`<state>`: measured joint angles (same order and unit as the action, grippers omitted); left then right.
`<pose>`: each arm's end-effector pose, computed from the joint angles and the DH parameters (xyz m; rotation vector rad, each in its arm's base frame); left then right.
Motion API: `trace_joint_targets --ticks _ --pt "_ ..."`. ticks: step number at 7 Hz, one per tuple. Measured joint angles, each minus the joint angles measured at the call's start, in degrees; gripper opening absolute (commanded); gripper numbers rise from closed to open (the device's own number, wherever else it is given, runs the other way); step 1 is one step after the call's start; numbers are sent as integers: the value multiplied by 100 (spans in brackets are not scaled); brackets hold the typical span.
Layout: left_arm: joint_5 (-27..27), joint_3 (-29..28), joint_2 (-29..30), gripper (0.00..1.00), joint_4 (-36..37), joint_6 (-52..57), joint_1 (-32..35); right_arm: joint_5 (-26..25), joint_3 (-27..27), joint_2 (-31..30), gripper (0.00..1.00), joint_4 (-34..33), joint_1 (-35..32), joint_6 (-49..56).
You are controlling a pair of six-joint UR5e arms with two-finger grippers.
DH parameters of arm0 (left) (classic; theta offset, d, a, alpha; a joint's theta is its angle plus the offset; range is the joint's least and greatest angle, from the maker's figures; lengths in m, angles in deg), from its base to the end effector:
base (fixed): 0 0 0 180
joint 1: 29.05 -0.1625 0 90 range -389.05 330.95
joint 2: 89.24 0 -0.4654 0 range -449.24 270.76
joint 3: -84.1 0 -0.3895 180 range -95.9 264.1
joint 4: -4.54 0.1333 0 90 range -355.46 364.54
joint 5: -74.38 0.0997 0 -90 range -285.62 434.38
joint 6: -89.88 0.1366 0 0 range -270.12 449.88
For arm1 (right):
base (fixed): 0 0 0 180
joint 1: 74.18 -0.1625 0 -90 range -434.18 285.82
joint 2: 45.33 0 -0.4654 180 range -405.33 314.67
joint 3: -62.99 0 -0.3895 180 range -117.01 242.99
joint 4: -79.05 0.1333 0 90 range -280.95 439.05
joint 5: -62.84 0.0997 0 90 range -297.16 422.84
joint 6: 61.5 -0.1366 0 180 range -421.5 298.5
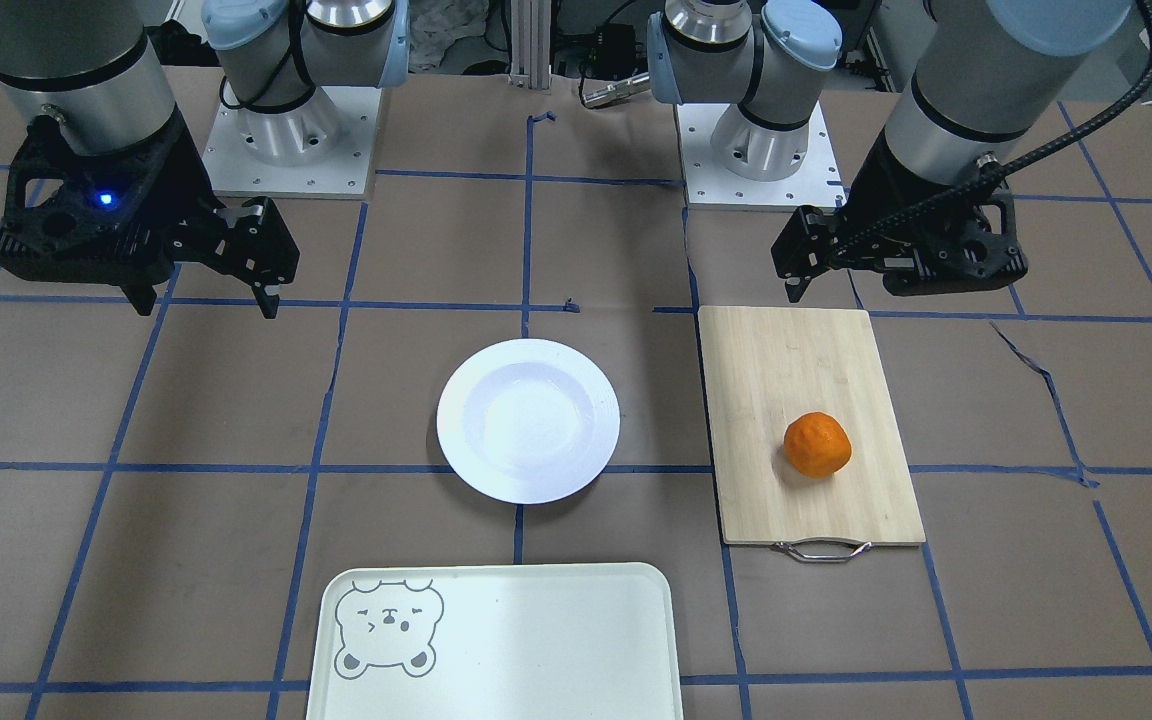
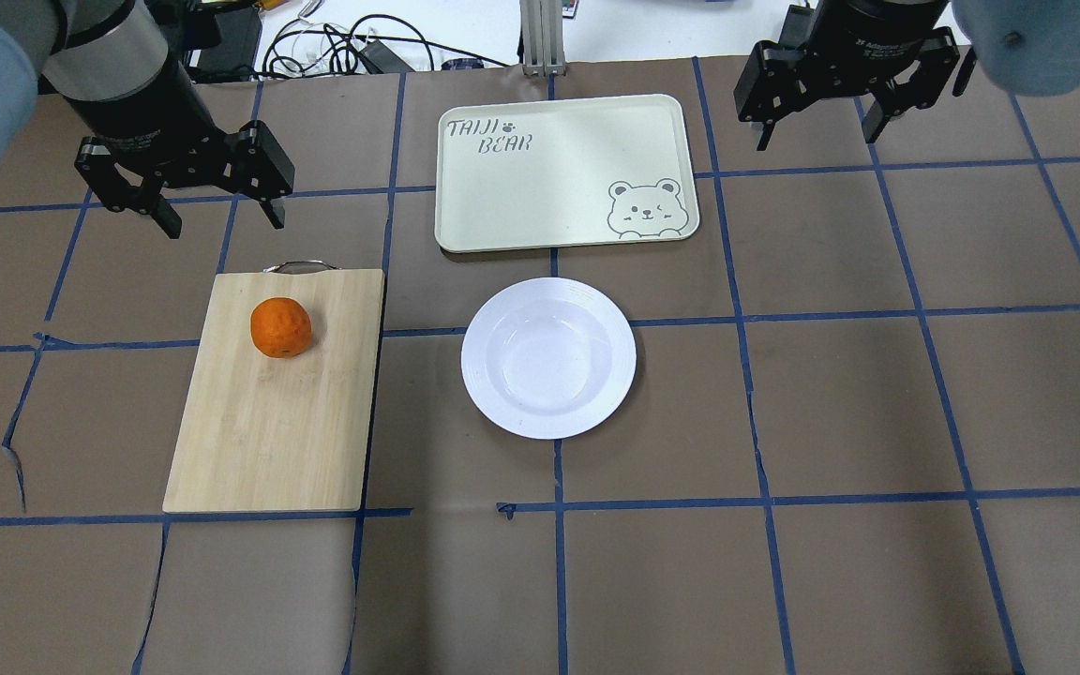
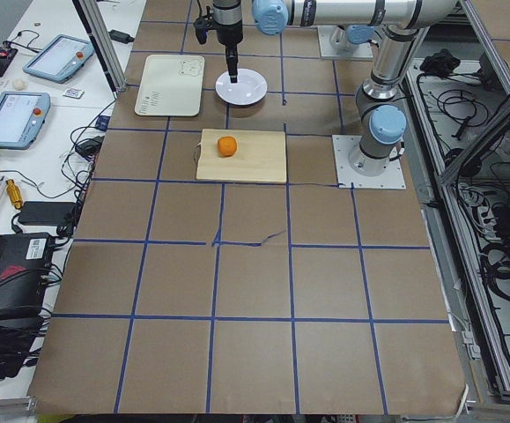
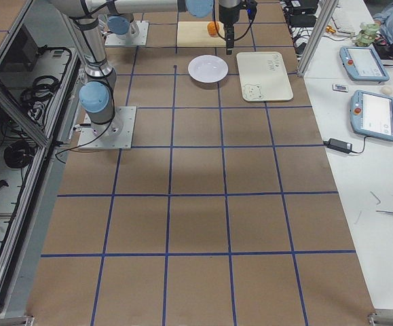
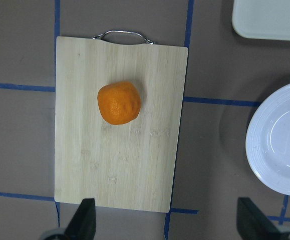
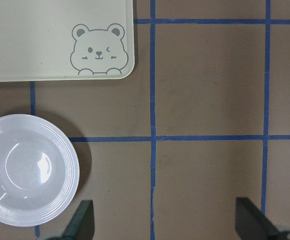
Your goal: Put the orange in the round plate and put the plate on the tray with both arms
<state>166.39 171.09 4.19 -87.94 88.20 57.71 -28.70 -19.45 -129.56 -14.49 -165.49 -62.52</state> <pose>-0.0995 -0.5164 0.4828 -0.1319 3.1034 0.0794 0.1421 -0.5449 0.5110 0.0059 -3.1132 0.1457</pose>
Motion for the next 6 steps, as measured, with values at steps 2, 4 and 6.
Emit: trace_joint_targets --ticks 2,4,6 --pt "1 -2 0 100 2 1 -1 2 -35 -5 100 -9 0 2" --pt "-1 -1 0 100 -4 -1 -7 -4 -66 -6 100 -14 6 4" --pt "12 -1 11 100 1 -15 -62 -7 -70 -6 100 -17 9 7"
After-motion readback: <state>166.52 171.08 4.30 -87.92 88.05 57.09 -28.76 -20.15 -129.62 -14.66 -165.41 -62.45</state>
